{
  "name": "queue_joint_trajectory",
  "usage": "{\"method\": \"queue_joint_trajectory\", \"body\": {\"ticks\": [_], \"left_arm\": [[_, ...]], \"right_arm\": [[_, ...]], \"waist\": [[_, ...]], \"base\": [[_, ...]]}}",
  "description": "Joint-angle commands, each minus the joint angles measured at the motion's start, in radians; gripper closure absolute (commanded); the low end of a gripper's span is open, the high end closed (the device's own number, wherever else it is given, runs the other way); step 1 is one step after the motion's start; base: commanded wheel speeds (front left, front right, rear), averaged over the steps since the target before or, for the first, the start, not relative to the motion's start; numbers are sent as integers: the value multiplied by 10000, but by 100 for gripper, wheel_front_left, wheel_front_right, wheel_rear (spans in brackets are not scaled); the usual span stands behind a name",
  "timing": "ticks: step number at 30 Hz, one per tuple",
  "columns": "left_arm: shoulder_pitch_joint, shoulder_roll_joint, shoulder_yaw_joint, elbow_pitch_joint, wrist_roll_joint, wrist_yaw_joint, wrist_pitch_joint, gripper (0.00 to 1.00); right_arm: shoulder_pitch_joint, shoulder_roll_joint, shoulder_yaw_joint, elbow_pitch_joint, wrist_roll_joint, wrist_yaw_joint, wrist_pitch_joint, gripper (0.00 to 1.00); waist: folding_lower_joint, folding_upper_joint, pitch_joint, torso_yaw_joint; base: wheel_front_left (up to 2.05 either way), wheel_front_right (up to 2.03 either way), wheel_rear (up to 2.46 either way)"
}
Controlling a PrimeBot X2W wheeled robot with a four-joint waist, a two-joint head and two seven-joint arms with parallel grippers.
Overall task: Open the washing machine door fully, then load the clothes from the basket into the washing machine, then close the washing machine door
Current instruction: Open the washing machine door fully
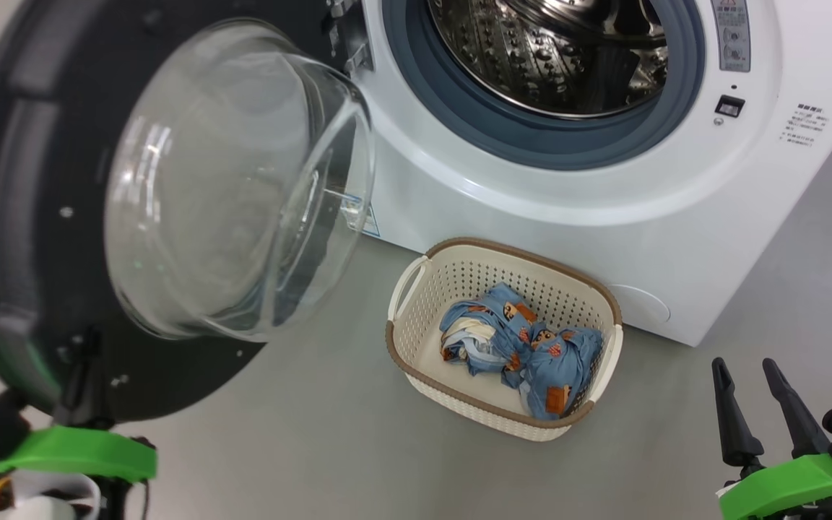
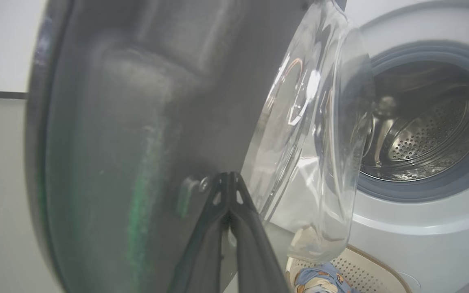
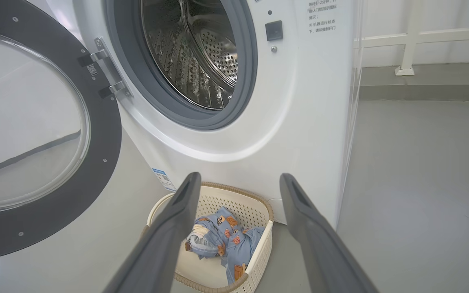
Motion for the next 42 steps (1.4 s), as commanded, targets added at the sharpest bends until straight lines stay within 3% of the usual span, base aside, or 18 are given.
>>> {"method": "queue_joint_trajectory", "body": {"ticks": [1, 13, 26, 42], "left_arm": [[-567, 543, 702, -104, 27, 110, -134, 100], [-1160, 584, 2365, 396, 877, -36, -138, 100], [-2199, 752, 4261, 1477, 2002, -569, -139, 100], [-3660, 1098, 5866, 2844, 2992, -1021, -139, 100]], "right_arm": [[-316, -245, 200, -232, -220, 46, -93, 0], [-664, -457, 262, -313, -321, 46, -93, 0], [-1177, -722, 379, -366, -476, 46, -93, 0], [-1971, -1070, 462, -465, -696, 46, -93, 0]], "waist": [[0, -1, 118, -65], [0, -1, 728, -247], [0, -1, 1587, -484], [0, -1, 2841, -542]], "base": [[0, 0, 0], [0, 0, 0], [0, 0, 0], [0, 0, 0]]}}
